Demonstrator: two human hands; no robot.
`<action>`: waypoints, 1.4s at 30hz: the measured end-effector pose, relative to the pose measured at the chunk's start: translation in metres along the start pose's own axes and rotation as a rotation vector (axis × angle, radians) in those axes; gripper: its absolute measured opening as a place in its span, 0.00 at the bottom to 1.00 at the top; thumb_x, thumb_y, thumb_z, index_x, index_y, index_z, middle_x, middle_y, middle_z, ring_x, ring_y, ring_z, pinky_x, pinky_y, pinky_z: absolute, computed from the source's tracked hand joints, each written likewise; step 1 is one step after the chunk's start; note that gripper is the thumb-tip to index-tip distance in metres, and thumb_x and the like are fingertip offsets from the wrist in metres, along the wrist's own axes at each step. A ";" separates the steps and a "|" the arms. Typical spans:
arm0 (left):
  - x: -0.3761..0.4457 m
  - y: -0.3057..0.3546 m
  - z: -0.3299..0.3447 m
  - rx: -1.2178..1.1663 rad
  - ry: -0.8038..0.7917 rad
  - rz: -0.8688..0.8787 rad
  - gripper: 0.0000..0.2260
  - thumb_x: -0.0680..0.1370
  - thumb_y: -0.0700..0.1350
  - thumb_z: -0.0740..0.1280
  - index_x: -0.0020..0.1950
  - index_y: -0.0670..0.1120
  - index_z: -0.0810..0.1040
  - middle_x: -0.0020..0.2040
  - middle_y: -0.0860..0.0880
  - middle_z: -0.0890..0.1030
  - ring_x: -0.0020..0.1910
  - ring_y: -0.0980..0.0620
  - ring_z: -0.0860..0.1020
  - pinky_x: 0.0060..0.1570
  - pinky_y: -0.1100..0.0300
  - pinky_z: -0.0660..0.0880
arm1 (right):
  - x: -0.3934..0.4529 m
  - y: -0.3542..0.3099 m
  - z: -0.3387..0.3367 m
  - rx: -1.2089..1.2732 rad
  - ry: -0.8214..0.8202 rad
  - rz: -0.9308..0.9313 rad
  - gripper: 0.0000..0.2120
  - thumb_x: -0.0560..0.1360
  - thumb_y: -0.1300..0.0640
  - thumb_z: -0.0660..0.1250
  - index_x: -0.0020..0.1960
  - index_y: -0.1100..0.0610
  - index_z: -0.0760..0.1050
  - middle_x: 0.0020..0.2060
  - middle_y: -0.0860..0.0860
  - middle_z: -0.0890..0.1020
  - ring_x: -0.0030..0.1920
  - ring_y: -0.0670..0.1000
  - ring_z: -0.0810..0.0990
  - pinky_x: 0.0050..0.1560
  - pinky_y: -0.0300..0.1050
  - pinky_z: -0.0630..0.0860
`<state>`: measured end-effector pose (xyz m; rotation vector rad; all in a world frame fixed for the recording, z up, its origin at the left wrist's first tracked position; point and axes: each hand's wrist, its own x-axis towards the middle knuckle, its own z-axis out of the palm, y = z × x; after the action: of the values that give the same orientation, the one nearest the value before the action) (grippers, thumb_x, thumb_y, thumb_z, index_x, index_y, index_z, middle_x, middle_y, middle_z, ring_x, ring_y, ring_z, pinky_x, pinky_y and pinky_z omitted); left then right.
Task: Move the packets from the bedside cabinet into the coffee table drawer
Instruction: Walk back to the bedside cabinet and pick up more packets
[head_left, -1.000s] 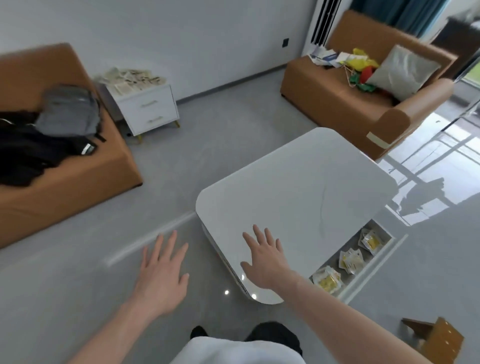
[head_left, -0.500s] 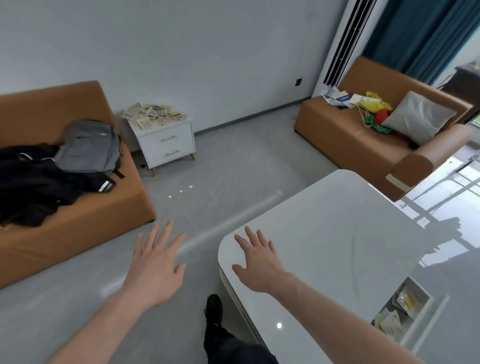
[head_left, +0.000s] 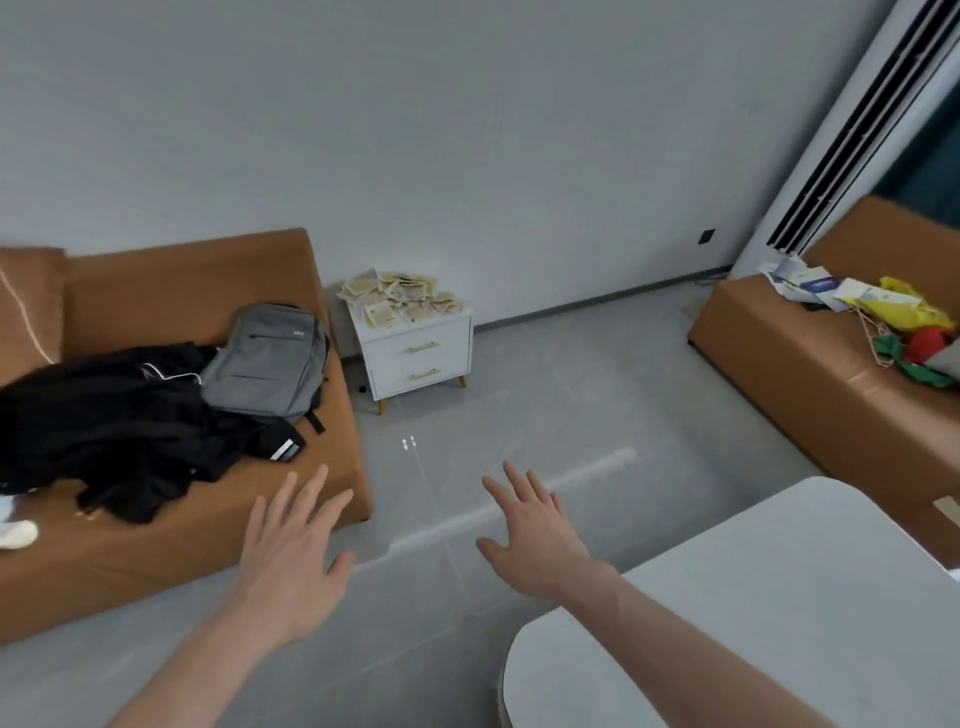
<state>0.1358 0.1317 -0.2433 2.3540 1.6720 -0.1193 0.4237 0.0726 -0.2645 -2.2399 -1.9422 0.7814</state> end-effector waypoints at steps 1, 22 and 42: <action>0.014 -0.008 -0.004 -0.007 0.000 -0.013 0.30 0.84 0.58 0.58 0.84 0.58 0.51 0.84 0.54 0.36 0.82 0.48 0.34 0.81 0.45 0.39 | 0.019 -0.005 -0.007 -0.005 -0.003 -0.012 0.37 0.81 0.42 0.62 0.84 0.46 0.49 0.85 0.49 0.43 0.84 0.58 0.42 0.82 0.61 0.46; 0.376 -0.099 -0.075 -0.064 -0.023 0.207 0.29 0.83 0.56 0.59 0.83 0.59 0.54 0.85 0.54 0.42 0.83 0.49 0.36 0.80 0.48 0.37 | 0.306 -0.041 -0.093 0.149 0.077 0.159 0.36 0.82 0.43 0.63 0.84 0.44 0.50 0.85 0.46 0.44 0.84 0.54 0.41 0.83 0.57 0.48; 0.655 -0.072 -0.101 -0.140 -0.106 -0.037 0.29 0.83 0.56 0.60 0.83 0.58 0.55 0.85 0.54 0.43 0.84 0.47 0.40 0.82 0.46 0.41 | 0.641 0.033 -0.215 0.096 -0.050 0.026 0.36 0.81 0.42 0.64 0.84 0.44 0.51 0.85 0.46 0.46 0.84 0.53 0.44 0.82 0.53 0.51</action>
<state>0.2816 0.7801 -0.2948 2.1768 1.6198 -0.1274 0.5879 0.7283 -0.2977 -2.2143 -1.8574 0.9218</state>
